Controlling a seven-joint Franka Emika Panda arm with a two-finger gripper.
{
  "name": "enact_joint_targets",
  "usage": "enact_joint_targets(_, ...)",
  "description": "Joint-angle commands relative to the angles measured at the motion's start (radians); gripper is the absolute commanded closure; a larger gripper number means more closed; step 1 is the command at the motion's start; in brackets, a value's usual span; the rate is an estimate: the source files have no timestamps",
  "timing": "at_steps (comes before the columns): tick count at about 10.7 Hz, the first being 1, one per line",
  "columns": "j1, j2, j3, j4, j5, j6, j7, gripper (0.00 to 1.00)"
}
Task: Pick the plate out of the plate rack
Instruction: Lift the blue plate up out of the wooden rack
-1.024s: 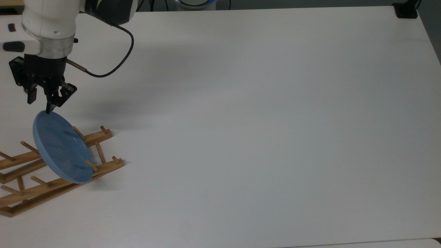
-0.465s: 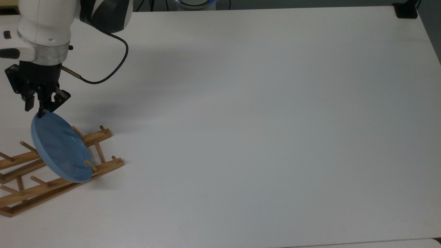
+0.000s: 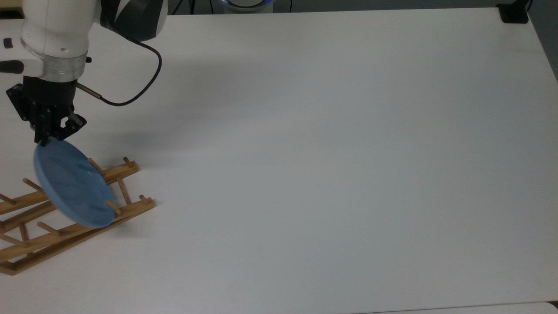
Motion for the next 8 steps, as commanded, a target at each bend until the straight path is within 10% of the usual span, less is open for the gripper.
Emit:
enact_joint_targets(1, -0.006, -0.022, -0.009, 0.002, -0.023, 0.02, -0.028, 1.0)
enact_joint_targets(8, -0.015, -0.135, -0.004, 0.002, 0.0, 0.01, -0.023, 1.0)
